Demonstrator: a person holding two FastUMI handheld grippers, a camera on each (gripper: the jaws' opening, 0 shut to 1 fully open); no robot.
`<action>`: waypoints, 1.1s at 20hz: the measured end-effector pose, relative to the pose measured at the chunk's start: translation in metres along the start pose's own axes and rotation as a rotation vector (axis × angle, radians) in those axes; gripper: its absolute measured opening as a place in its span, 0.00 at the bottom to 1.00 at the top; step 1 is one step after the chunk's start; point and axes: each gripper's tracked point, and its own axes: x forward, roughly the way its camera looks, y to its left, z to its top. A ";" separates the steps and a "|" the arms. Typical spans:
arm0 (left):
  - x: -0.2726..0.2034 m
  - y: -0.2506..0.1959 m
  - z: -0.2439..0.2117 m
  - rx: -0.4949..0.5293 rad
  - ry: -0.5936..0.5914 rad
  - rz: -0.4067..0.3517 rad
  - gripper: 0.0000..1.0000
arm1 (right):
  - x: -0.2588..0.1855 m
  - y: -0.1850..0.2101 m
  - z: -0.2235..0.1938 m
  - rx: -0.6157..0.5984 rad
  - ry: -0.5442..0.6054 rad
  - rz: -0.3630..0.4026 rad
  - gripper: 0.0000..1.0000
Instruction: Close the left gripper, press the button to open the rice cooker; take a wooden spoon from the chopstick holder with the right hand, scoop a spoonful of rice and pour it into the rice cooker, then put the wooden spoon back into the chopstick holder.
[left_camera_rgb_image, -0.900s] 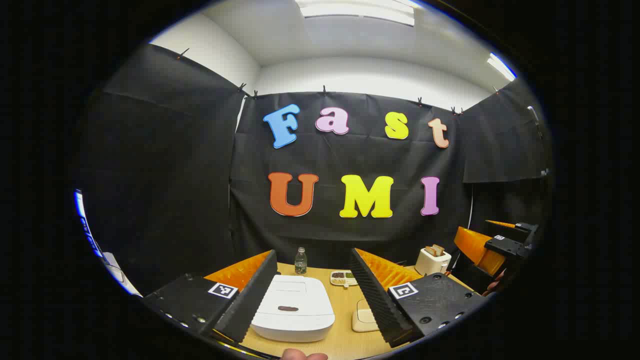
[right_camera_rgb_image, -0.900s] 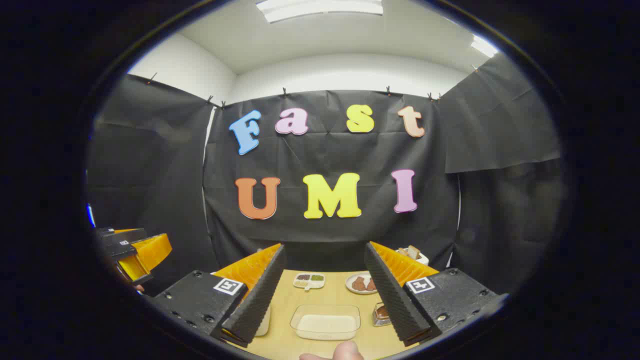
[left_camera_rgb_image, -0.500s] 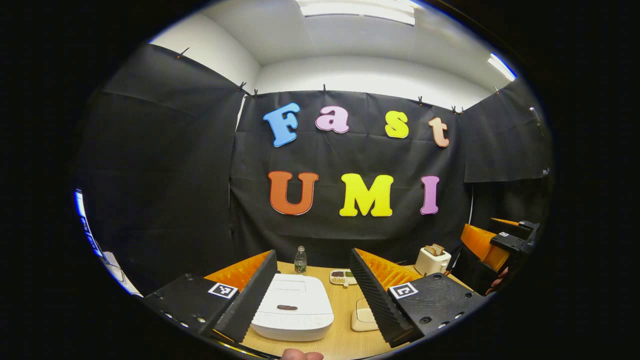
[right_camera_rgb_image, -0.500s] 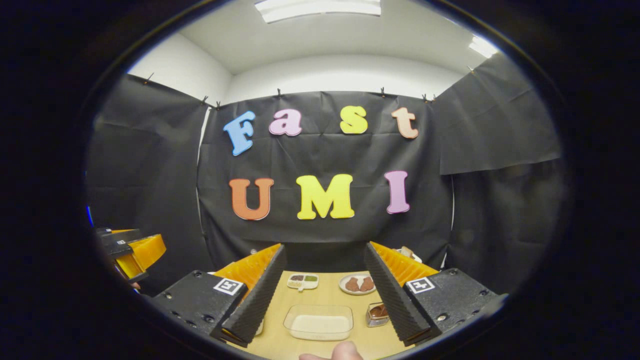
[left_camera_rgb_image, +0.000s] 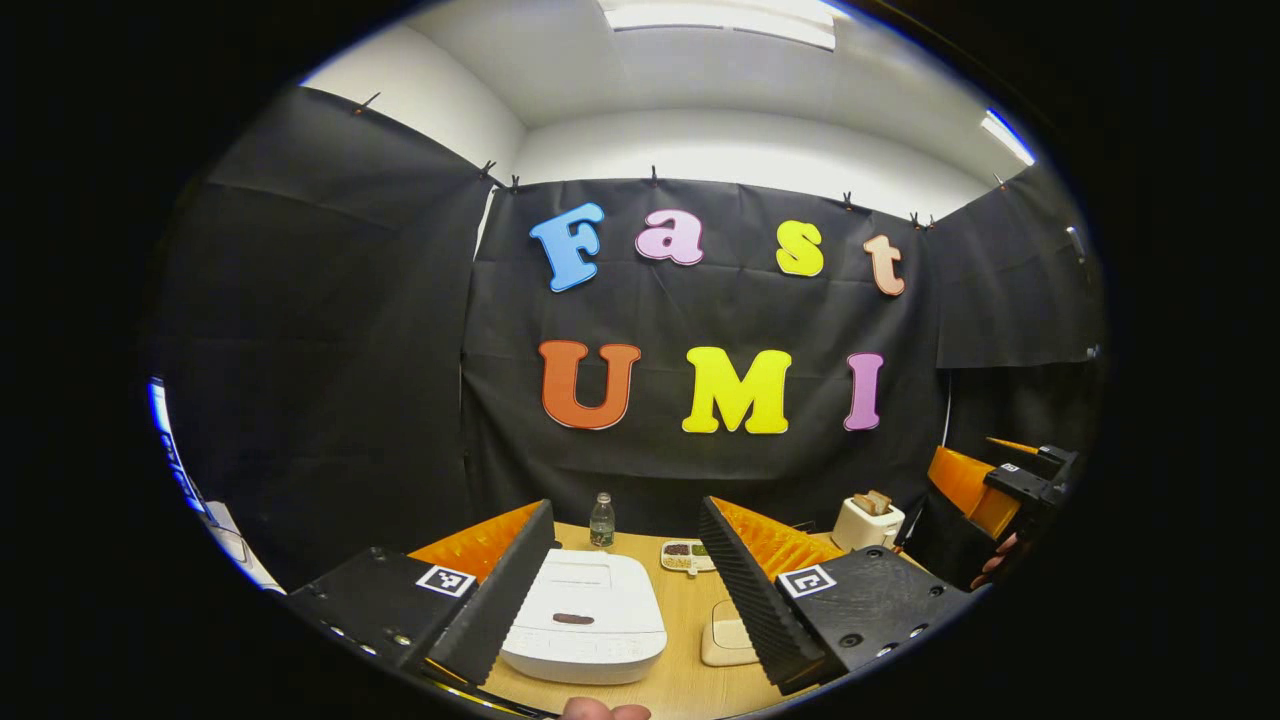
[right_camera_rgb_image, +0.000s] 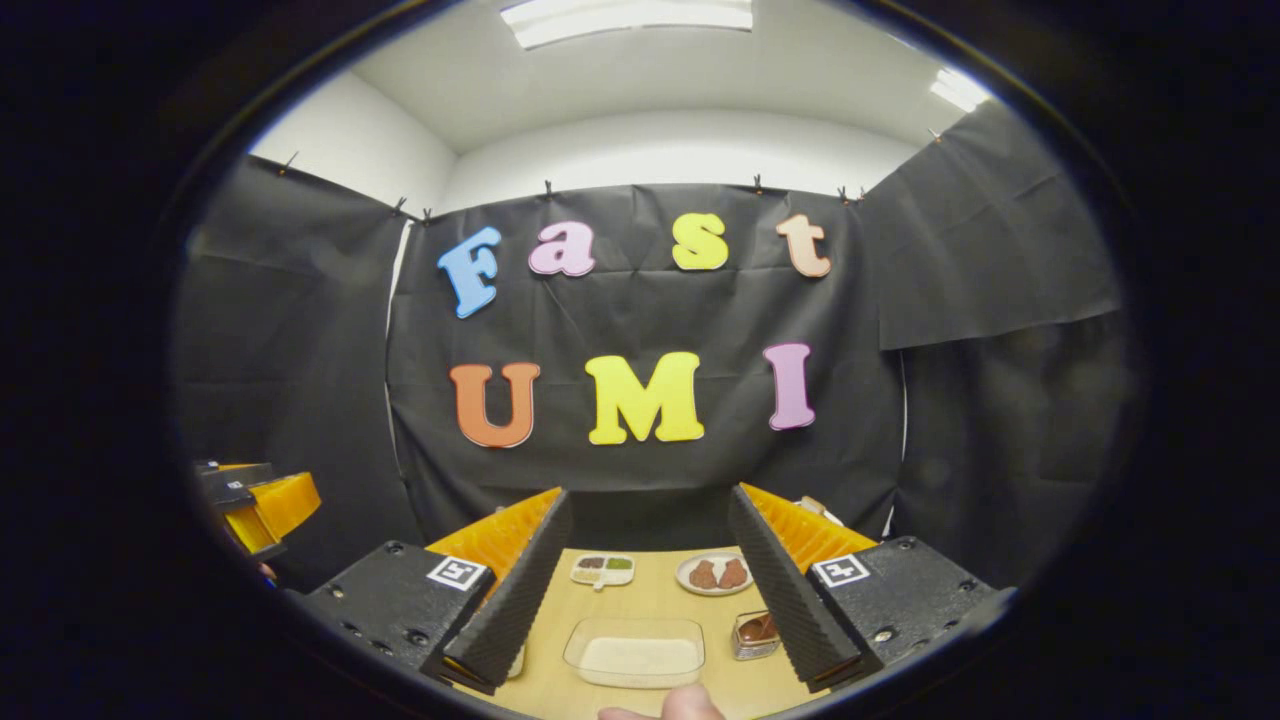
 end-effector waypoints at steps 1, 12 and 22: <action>0.001 -0.001 -0.001 0.001 0.004 0.000 0.94 | 0.002 0.000 0.000 0.002 0.001 0.001 0.97; 0.018 -0.011 -0.022 0.027 0.056 -0.006 0.94 | 0.029 -0.010 -0.014 -0.004 0.034 0.018 0.97; 0.036 -0.001 -0.102 -0.010 0.310 0.025 0.94 | 0.051 -0.069 -0.050 -0.002 0.109 -0.036 1.00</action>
